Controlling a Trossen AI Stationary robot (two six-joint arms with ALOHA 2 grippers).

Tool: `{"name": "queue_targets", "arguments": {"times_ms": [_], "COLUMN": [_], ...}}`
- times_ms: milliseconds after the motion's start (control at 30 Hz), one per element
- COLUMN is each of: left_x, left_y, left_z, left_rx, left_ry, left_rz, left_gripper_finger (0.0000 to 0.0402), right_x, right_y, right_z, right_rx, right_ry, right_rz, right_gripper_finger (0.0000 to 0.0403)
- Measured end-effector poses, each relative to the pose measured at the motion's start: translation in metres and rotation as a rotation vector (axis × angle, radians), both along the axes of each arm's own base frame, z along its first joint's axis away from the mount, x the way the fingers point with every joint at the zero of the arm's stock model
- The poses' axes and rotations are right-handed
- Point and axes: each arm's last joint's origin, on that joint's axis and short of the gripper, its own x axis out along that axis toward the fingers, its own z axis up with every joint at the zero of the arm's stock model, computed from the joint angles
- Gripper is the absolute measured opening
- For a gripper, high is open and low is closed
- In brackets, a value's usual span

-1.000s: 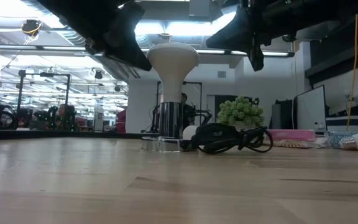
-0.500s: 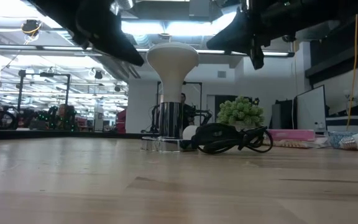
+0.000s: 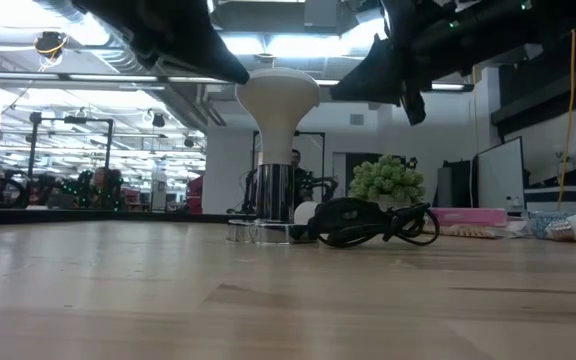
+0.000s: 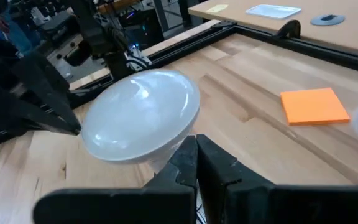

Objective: Screw lightbulb
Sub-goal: Insert the lightbulb in the silver lamp

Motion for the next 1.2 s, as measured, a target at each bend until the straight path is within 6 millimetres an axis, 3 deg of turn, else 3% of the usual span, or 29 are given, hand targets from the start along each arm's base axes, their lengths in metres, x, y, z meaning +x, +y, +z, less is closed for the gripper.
{"name": "queue_targets", "arguments": {"times_ms": [500, 867, 1200], "left_x": [0.002, -0.001, -0.003], "left_y": [0.009, 0.011, 0.016], "left_z": [0.0, -0.004, -0.007], "left_rx": [0.041, 0.052, 0.069], "left_ry": [-0.002, 0.032, 0.054], "left_rz": [0.072, 0.088, 0.128], "left_gripper_finger": [0.0001, 0.0001, 0.0001], "right_x": [0.002, 0.012, 0.016], "right_y": [0.002, 0.004, 0.006], "right_z": [0.004, -0.014, -0.017], "right_rx": [0.039, 0.08, 0.137], "right_ry": [-0.046, -0.042, -0.082], "right_rz": [0.06, 0.053, 0.084], "right_gripper_finger": [0.0005, 0.0005, 0.0005]}}
